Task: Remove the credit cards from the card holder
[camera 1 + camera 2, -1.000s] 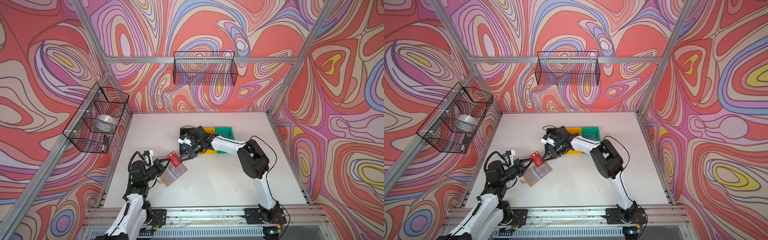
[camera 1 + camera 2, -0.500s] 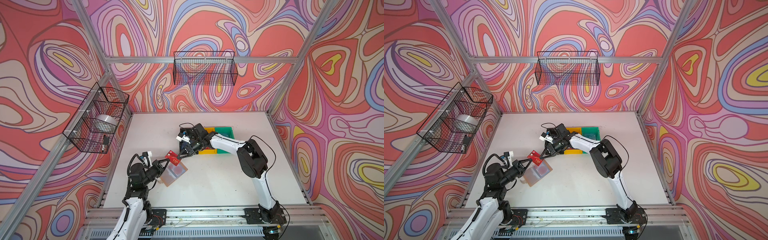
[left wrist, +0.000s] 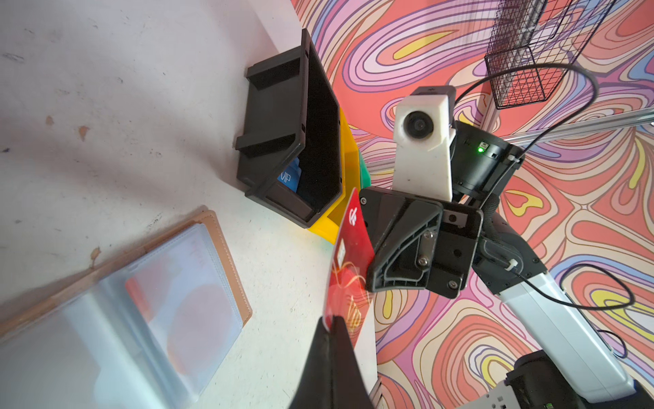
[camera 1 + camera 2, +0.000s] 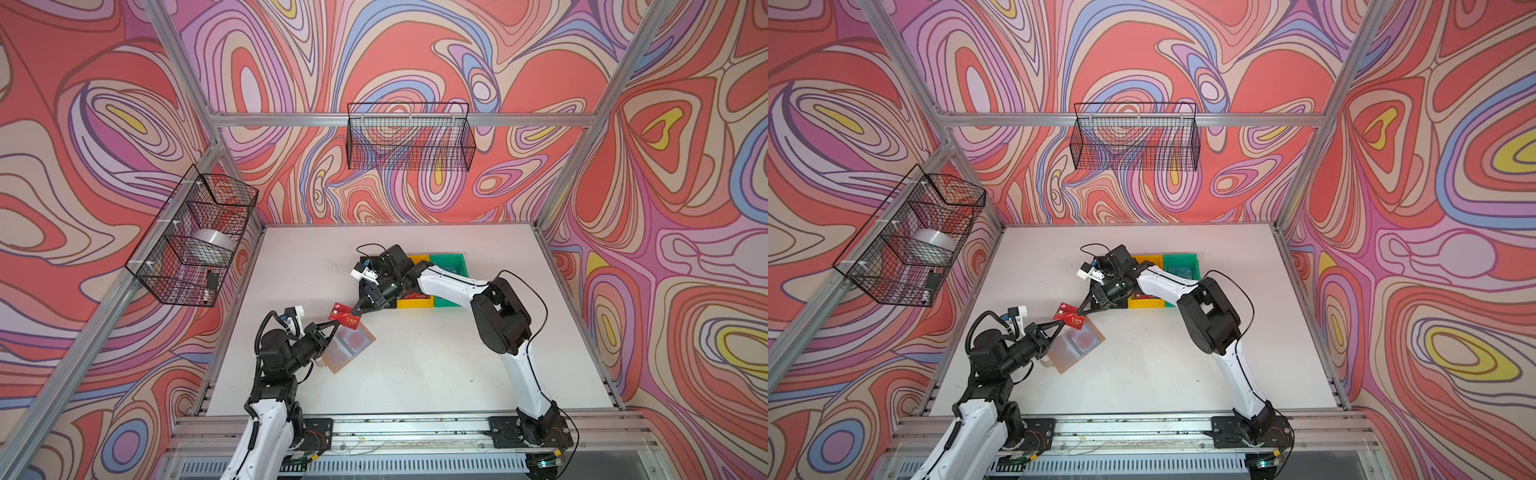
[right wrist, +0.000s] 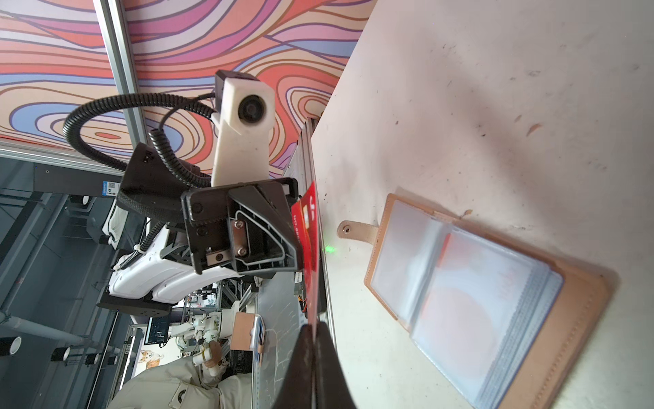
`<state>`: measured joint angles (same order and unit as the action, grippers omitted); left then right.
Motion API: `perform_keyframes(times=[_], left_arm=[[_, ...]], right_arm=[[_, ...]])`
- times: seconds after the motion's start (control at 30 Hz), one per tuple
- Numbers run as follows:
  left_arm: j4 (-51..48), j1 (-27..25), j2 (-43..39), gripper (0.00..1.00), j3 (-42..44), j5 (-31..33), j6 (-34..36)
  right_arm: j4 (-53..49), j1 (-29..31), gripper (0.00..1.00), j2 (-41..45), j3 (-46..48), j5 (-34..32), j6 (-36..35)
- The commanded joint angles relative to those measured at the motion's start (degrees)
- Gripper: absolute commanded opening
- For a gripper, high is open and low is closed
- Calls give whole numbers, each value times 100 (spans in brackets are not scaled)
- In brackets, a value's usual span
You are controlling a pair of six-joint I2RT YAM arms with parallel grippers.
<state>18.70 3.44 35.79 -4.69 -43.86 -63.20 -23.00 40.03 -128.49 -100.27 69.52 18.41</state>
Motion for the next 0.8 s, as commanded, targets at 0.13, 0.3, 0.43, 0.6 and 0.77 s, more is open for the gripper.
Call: perform_keyframes(times=[0.13, 0.3, 0.43, 0.6, 0.77], left_arm=[[-360, -54, 39, 11, 102, -257, 11], [-866, -54, -28, 20, -132, -158, 261], [-1069, -54, 39, 23, -237, -141, 368], [-1281, -53, 180, 23, -312, -126, 487], [-1640, -50, 369, 23, -482, -80, 728]], right_arm=[[-727, -54, 0, -124, -674, 41, -732], [-2121, -191, 0, -107, -1056, -444, -1795], [-2948, -346, 0, 16, -1229, -1169, -2474], [-3169, -714, 0, 725, -740, -2502, -3125], [-2908, -1399, 0, 1579, -55, -3057, -3739]])
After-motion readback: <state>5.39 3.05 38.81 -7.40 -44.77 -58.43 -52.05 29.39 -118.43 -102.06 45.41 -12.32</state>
